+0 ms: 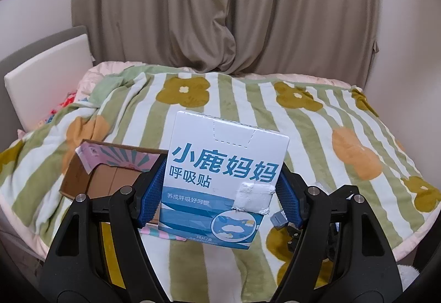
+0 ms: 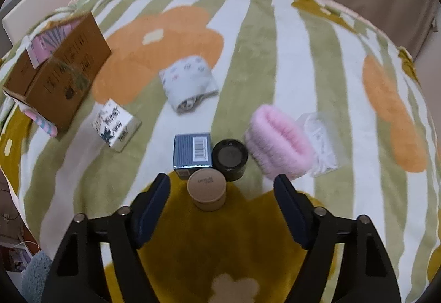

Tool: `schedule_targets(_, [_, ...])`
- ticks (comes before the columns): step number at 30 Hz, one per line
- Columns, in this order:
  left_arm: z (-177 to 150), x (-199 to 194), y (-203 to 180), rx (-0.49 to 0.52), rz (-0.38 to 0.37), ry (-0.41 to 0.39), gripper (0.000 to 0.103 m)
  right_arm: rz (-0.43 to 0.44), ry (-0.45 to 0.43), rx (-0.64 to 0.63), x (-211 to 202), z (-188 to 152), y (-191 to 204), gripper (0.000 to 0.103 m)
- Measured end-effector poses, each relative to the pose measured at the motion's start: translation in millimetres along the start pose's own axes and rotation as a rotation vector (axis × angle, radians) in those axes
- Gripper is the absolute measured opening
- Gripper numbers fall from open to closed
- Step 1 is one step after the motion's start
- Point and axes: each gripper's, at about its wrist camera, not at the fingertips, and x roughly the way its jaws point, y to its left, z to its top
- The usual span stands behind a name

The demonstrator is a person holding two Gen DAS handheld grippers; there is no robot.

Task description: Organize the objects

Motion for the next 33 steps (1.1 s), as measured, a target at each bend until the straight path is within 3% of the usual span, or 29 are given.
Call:
schedule_targets(9, [-1, 8, 5, -0.004, 0.001, 0.013, 0.070, 0.012, 0.072, -0.010, 28, -3, 2, 0.050])
schedule_targets(14, [0, 10, 8, -0.005, 0.005, 0.018, 0.070, 0.040, 0.098, -0.004, 36, -6, 2, 0.031])
schedule_targets(24, [0, 12, 11, -0.009, 0.009, 0.019, 0.070, 0.034, 0.038, -0.003, 16, -3, 2, 0.031])
schedule_targets(33, [-2, 10, 13, -0.009, 0.007, 0.020, 0.070, 0.031, -0.128, 0.013, -65, 37, 4, 0.031])
